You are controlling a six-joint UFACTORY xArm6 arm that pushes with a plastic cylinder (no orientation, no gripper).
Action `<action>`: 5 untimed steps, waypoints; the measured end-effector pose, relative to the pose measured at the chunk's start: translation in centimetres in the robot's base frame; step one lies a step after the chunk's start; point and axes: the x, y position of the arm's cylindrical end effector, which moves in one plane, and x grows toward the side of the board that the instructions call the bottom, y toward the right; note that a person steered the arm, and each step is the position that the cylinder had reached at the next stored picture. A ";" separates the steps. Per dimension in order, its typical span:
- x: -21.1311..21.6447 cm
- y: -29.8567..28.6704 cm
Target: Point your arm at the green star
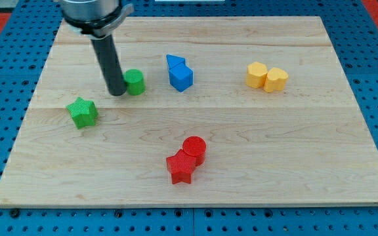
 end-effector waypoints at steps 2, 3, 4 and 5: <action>3.6 4.3; 8.5 3.2; 8.7 -2.9; 10.2 -3.6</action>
